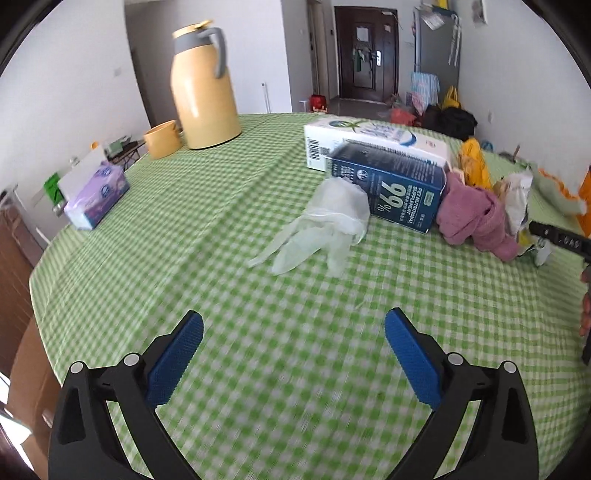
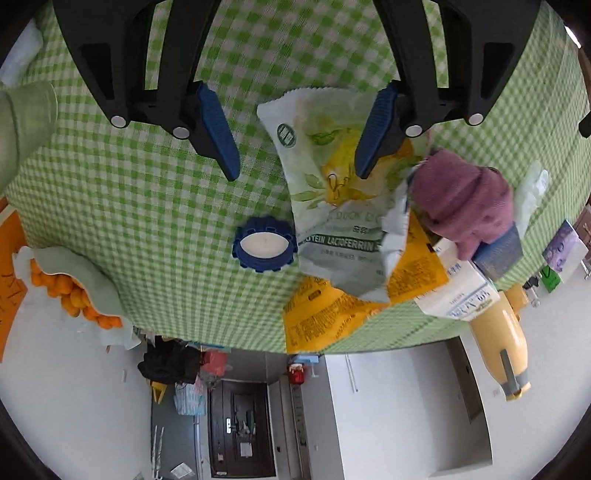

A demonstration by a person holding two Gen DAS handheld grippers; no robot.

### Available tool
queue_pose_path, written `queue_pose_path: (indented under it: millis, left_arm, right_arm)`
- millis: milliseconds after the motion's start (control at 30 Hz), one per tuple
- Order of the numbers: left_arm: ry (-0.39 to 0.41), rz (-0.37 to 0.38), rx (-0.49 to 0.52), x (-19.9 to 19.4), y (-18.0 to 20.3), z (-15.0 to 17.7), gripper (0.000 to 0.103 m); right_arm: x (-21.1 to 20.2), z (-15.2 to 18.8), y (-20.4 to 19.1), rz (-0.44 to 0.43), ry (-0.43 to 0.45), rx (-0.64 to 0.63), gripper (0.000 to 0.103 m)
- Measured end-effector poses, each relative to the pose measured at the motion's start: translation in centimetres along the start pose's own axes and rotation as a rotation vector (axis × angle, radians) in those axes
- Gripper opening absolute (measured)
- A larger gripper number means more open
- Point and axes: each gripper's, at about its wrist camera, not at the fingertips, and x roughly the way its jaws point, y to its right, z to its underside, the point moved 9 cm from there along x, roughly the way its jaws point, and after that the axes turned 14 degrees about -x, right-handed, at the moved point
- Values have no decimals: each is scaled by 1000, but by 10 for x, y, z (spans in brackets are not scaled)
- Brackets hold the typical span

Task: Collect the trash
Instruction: 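Grasp the clear plastic glove with the left tool while the right tool grasps the white-green snack bag, then carry the plastic glove and snack bag to the cardboard box and open both tools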

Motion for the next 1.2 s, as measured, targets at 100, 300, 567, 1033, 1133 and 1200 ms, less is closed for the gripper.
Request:
queue_pose_path:
  millis: [100, 300, 567, 1033, 1133, 1200]
  left_arm:
    - [14, -48, 77, 21, 18, -8, 96]
    - [6, -55, 97, 71, 48, -41, 96]
    - [-31, -100, 64, 109, 53, -53, 39]
    - [82, 42, -85, -4, 11, -70, 4]
    - [137, 36, -114, -38, -9, -81, 4]
    - [152, 21, -162, -52, -35, -86, 4]
  right_arm:
    - [4, 0, -6, -17, 6, -6, 39]
    - [16, 1, -12, -72, -15, -25, 18]
    - [-5, -5, -3, -138, 50, 13, 5]
    - [-104, -50, -24, -109, 300, -50, 2]
    - [-122, -63, -48, -131, 338, -88, 2]
    - [-127, -72, -71, -157, 348, -121, 2]
